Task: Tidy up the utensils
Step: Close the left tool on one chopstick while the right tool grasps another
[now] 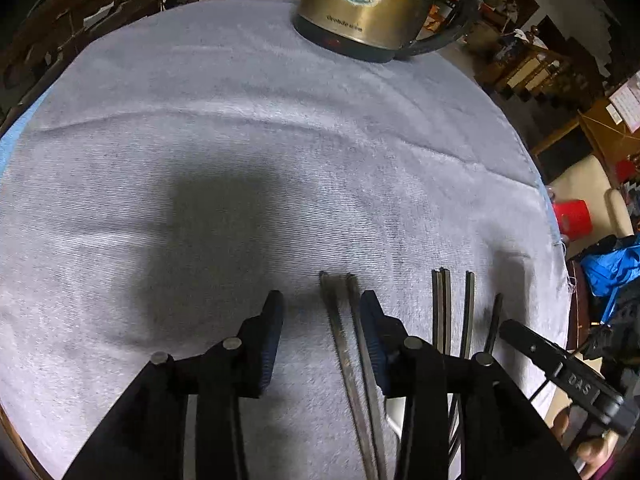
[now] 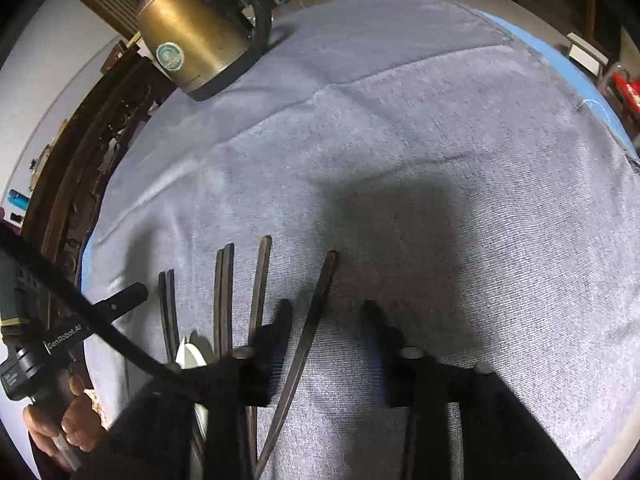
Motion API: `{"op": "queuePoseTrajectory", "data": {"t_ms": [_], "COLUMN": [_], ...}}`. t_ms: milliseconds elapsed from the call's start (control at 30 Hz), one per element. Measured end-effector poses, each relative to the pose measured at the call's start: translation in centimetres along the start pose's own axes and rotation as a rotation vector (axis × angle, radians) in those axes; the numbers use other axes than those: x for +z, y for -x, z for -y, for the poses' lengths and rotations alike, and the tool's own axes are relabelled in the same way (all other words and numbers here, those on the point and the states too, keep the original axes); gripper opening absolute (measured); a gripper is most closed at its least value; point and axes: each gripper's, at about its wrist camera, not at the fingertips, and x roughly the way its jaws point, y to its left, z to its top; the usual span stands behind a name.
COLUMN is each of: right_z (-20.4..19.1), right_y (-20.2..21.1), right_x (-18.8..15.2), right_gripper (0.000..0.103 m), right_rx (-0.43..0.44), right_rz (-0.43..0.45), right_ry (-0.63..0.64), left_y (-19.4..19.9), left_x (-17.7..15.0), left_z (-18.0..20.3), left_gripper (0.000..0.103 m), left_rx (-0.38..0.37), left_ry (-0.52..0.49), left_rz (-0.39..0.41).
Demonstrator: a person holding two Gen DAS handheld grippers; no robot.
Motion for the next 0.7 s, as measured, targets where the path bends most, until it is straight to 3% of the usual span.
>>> {"op": "queuePoseTrajectory", "data": {"t_ms": [133,200,267,333,467,533,600,700], "right_z": [-0.2,-0.5,-1.0,-2.1,-4.6,-5.6,-5.8,-4.7], "right_y": [-0.1,-0.5,-1.0,-1.3,-2.2,-2.5,-2.4,-1.1], "right_x": [0.2,0.4,0.4,0.3,-0.3,-0.7,-1.0,-1.3], "right_gripper": [0.041,0.032,0.031,0.031,0.013,0.011,0.009,0.008], "right_rx": [-0.015,-0.044,-0.087,-0.147,-0.294,-0.339,-0.334,-0.228], "right_rz": [0.002,-0.013,-0.023,-0.026,0.004,0.027,0.035,0.057], "right_ry": [0.011,0.010,0.038,0.084,0.197,0.252,0.263,0.208], "left_y": [-0.9,-1.1,-1.1,-1.0,-0.7,0.4,0.9,2.5], "left_x": [0.1,-0.2,-0.4,-0.6,-1.2,-1.5,-2.1,-3.0], "left_z": [1.1,1.5,1.5,1.2,1.4,0.8,0.2,-0.5], "left_gripper": [0.037,0.018,0.010,0.008,0.007,0.007,0.006,0.006], "left_rx": [0.063,0.081,0.096,0.079,0.076,0.053,0.043,0.025], "left_ry": [-0.015,-0.034,-0.043,-0.038,-0.074,-0.080,-0.069,-0.068], "left_rz": [0.020,0.030,0.045,0.052,0.087,0.098,0.098,0.132]}}
